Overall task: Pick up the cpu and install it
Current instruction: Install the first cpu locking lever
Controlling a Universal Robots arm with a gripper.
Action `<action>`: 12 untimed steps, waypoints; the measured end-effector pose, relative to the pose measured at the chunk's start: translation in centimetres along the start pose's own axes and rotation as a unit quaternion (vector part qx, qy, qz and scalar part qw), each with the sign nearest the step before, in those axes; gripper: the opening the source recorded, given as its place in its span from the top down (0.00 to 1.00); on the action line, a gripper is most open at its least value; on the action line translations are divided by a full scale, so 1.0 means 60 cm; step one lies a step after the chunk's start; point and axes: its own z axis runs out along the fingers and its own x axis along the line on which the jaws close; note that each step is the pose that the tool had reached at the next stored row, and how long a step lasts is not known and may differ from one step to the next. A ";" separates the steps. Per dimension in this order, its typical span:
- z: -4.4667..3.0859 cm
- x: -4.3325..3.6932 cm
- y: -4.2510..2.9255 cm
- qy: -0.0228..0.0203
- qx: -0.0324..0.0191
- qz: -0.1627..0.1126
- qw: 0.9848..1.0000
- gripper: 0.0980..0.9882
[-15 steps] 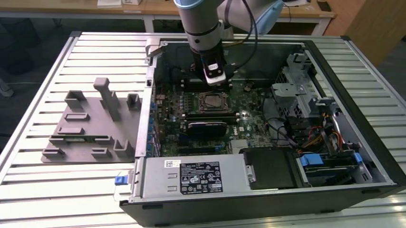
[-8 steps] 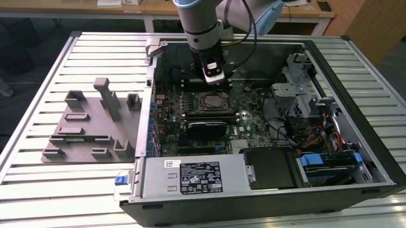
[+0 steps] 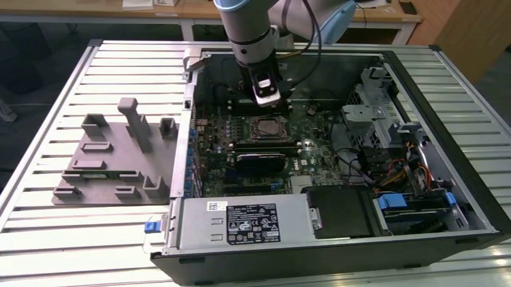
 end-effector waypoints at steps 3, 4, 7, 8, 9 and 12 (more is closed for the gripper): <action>0.002 0.001 -0.001 -0.001 0.001 0.000 1.000 0.99; 0.003 0.001 -0.001 -0.002 0.001 0.000 1.000 0.99; 0.005 0.001 -0.001 -0.003 0.001 -0.001 1.000 0.99; 0.005 0.002 -0.001 -0.003 0.001 -0.001 1.000 0.99; 0.006 0.002 -0.001 -0.003 0.001 -0.001 1.000 0.99; 0.007 0.002 -0.002 -0.003 0.001 -0.001 1.000 0.99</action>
